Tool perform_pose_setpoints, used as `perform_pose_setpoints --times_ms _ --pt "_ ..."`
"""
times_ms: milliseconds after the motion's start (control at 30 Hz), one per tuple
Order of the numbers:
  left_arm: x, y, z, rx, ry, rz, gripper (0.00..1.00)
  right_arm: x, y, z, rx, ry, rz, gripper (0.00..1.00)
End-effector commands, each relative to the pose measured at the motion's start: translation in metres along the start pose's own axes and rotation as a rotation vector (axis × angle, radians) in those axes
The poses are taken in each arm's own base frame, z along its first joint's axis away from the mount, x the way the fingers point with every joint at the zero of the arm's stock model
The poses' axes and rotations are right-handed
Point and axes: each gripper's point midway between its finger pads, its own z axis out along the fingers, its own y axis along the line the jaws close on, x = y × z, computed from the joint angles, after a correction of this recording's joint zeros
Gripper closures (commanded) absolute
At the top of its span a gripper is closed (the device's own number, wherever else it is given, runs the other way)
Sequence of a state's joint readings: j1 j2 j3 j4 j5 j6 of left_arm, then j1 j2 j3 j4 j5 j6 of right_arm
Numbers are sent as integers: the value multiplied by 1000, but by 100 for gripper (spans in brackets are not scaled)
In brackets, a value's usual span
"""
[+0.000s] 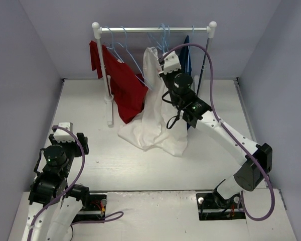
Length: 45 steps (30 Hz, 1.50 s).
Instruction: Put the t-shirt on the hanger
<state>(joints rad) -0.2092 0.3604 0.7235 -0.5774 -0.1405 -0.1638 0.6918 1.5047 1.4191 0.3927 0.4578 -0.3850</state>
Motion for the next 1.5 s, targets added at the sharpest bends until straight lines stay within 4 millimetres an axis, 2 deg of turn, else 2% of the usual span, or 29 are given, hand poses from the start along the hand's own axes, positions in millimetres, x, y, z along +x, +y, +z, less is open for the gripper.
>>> perform_pose_setpoints --times_ms 0,133,267,333,400,533,567,633,667,733,833,1000,1067,1100,1133,1233,1367,1433,1467 --pt "-23 1 1 -9 -86 -11 37 -74 -6 9 -8 -212 144 100" --pt "-24 1 0 -8 -92 -11 37 -77 4 24 -12 -214 130 100" --pt "-24 0 -1 -2 -93 -11 37 -90 7 34 -10 -240 136 100" --pt "-25 1 -1 -5 -98 -12 37 -87 13 41 -12 -235 128 100" --pt "-24 0 -1 -3 -97 -12 37 -94 12 45 -3 -246 129 100" --pt "-25 0 -1 0 -100 -13 37 -75 23 58 -3 -205 120 100" --pt "-25 -1 -1 4 -100 -11 37 -65 28 60 -7 -185 122 100" --pt "-25 -1 -1 4 -100 -11 37 -50 35 62 -13 -156 115 100" --pt "-25 -1 -2 6 -101 -11 37 -49 34 62 -7 -154 123 100" --pt "-25 -1 -2 5 -101 -13 37 -32 38 61 -6 -119 125 100" --pt "-24 -1 -2 5 -101 -11 37 -27 37 58 -1 -106 154 99" --pt "-24 -1 -2 5 -101 -13 33 -31 31 48 -4 -107 166 79" --pt "-24 0 -1 -2 -97 -11 30 -36 24 40 -8 -111 164 65" --pt "-24 1 -2 -5 -97 -13 29 -39 22 36 -10 -113 167 53" --pt "-26 1 -3 -5 -100 -14 27 -43 18 30 -15 -113 171 47" --pt "-38 1 -9 -2 -117 -19 25 -68 -1 9 -20 -143 210 24" --pt "-63 8 -26 -33 -108 -10 24 -85 -38 -38 -9 -168 261 2" --pt "-73 11 -35 -41 -97 -1 21 -80 -59 -66 15 -163 291 0" --pt "-75 11 -37 -41 -94 4 20 -87 -70 -79 22 -180 310 0"
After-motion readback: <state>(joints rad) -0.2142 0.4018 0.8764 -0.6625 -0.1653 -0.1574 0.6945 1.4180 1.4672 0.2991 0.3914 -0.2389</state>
